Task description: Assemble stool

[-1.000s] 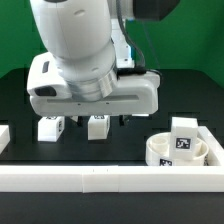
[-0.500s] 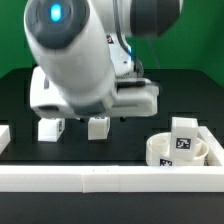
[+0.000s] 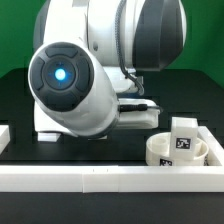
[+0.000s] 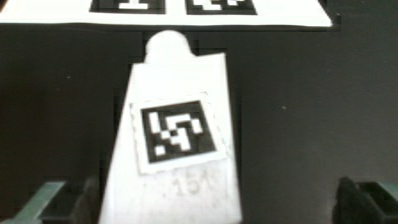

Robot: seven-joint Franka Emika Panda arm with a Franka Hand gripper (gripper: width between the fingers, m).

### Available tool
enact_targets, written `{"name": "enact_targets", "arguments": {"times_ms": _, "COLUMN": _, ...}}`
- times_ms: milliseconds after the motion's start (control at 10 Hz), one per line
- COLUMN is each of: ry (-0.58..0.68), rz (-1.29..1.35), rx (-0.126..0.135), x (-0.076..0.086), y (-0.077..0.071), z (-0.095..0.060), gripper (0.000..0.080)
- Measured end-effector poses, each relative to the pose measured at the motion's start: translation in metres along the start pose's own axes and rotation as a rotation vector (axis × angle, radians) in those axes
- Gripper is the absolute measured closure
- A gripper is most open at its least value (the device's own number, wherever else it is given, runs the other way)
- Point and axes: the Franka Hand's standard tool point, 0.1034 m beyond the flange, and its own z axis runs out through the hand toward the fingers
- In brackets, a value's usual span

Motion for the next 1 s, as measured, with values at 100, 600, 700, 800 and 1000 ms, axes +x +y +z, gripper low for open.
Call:
{"name": "enact_targets", "arguments": {"times_ms": 100, "ry": -0.004, "rz": 0.001, "rx": -0.001, "x": 0.001, "y": 0.001, "z": 0.002, "gripper": 0.0151}}
{"name": "enact_targets", "arguments": {"times_ms": 600, "ry": -0.004, "rz": 0.001, "rx": 0.001, "x": 0.001, "y": 0.001, "z": 0.003, "gripper": 0.0474}}
{"name": "enact_targets", "arguments": {"times_ms": 700, "ry": -0.002, "rz": -0.003, "rx": 0.000, "x": 0.000, "y": -0.001, "z": -0.002, "gripper": 0.0474}}
{"name": "enact_targets", "arguments": {"times_ms": 800, "ry": -0.002, "rz": -0.011, "rx": -0.003, "x": -0.006, "y": -0.008, "z": -0.013, "gripper": 0.0474}}
{"name": "enact_targets", "arguments": {"times_ms": 1000, "ry": -0.009, "rz": 0.009, "rx": -0.002, "x": -0.019, "y": -0.031, "z": -0.038, "gripper": 0.0474}}
